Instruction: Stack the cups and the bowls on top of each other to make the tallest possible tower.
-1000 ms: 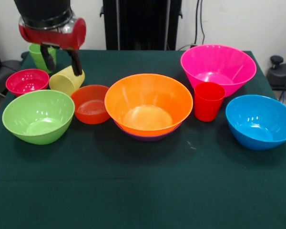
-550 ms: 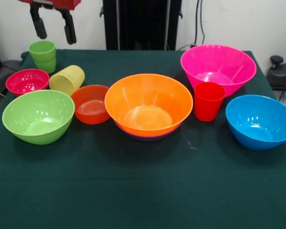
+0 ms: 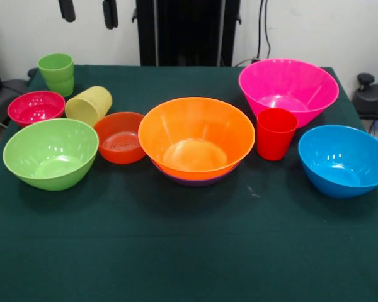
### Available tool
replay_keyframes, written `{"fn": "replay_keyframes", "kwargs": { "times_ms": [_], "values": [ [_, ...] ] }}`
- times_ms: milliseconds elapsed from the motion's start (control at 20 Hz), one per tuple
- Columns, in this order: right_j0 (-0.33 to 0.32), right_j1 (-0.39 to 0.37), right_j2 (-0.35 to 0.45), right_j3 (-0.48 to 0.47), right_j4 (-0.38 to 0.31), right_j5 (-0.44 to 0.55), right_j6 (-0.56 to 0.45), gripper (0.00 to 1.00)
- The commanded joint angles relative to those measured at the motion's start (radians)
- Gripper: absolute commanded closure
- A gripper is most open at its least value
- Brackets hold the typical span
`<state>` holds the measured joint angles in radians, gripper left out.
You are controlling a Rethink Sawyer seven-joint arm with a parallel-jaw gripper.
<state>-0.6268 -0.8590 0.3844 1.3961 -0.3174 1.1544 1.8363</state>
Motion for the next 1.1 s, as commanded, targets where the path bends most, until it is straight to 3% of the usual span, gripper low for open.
{"fn": "replay_keyframes", "kwargs": {
  "times_ms": [50,600,1100],
  "values": [
    [0.039,0.016,0.011,0.140,-0.021,0.046,-0.080,0.00],
    [0.067,-0.020,-0.013,0.234,-0.026,-0.051,-0.002,0.00],
    [0.098,-0.027,-0.030,0.251,-0.027,-0.082,0.062,0.00]
  ]
}}
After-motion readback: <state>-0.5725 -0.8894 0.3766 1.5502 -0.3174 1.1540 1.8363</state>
